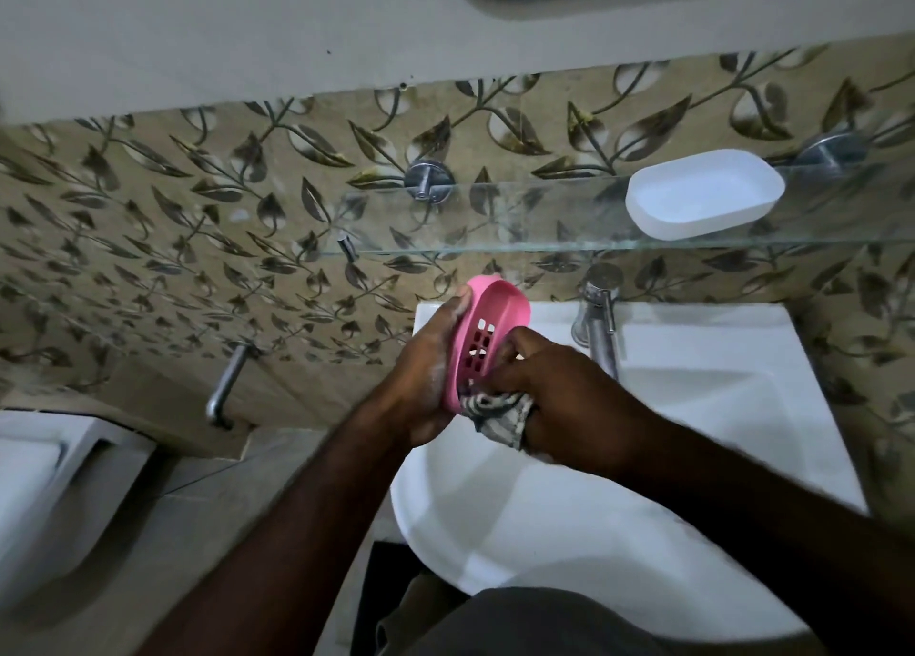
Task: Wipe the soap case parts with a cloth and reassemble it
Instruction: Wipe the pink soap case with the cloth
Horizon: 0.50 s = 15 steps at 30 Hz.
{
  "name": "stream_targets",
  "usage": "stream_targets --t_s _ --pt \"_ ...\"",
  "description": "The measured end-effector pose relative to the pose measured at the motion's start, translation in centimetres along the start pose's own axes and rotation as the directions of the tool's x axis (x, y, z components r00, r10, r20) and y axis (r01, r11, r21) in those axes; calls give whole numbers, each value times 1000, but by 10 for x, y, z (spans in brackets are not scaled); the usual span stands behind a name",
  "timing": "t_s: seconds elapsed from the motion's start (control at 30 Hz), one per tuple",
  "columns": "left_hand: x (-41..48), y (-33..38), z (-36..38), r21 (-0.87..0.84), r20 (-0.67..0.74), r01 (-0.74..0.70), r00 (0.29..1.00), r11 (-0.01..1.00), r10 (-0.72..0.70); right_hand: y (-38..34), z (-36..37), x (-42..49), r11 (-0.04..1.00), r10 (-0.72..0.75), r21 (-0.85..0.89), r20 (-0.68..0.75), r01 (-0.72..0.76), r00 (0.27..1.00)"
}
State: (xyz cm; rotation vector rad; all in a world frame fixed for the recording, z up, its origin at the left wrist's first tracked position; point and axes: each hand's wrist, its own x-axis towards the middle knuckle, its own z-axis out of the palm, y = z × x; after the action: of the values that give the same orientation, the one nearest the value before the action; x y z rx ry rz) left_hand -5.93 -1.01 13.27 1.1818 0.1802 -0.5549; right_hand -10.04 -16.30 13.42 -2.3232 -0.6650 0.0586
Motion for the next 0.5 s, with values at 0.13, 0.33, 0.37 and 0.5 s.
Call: stream_targets --t_s 0.13,0.33,0.37,0.5 --pt "7 1 -1 -42 -17 24 1000 999 -24 4 -7 3 963 26 -266 -69 -43 997" --pt "4 -9 -4 14 -25 32 999 999 -32 19 -20 22 965 172 -127 -351 -229 920" --pt "4 -10 -4 22 -28 14 1000 1000 -13 18 -17 23 965 155 -153 -318 -212 935" --pt "6 -14 -1 83 -89 -76 993 994 84 14 1 23 915 226 -283 -235 -289 945"
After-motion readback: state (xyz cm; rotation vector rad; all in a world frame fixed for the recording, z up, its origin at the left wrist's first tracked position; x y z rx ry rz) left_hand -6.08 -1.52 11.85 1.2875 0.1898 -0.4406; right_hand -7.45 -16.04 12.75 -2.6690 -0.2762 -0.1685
